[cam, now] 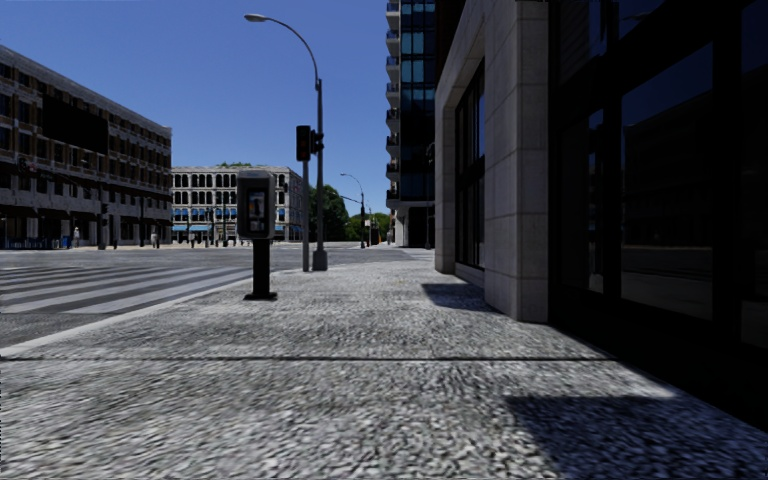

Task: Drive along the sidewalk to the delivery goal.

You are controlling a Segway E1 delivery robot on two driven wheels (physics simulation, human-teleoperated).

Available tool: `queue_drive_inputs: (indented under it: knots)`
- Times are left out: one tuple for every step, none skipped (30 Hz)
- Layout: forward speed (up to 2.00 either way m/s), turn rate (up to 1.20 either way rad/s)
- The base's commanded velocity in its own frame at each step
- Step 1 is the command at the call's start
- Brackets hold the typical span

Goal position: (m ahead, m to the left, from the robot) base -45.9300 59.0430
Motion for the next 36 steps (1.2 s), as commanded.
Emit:
queue_drive_inputs:
  knots:
    - [2.00, 0.00]
    - [2.00, 0.00]
    - [2.00, 0.00]
    - [2.00, 0.00]
    - [2.00, 0.00]
    - [2.00, 0.00]
    - [2.00, 0.00]
    - [2.00, 0.00]
    - [2.00, 0.00]
    - [2.00, 0.00]
    - [2.00, 0.00]
    - [2.00, 0.00]
    - [2.00, 0.00]
    - [2.00, 0.00]
    - [2.00, 0.00]
    - [2.00, 0.00]
    - [2.00, 0.00]
    - [2.00, 0.00]
    - [2.00, 0.00]
    - [2.00, 0.00]
    - [2.00, 0.00]
    - [2.00, 0.00]
    - [2.00, 0.00]
    - [2.00, 0.00]
    - [2.00, 0.00]
    - [2.00, 0.00]
    - [2.00, 0.00]
    - [2.00, 0.00]
    - [2.00, 0.00]
    - [2.00, 0.00]
    - [2.00, 0.00]
    - [2.00, 0.00]
    - [2.00, 0.00]
    - [2.00, 0.00]
    - [2.00, 0.00]
    - [2.00, 0.00]
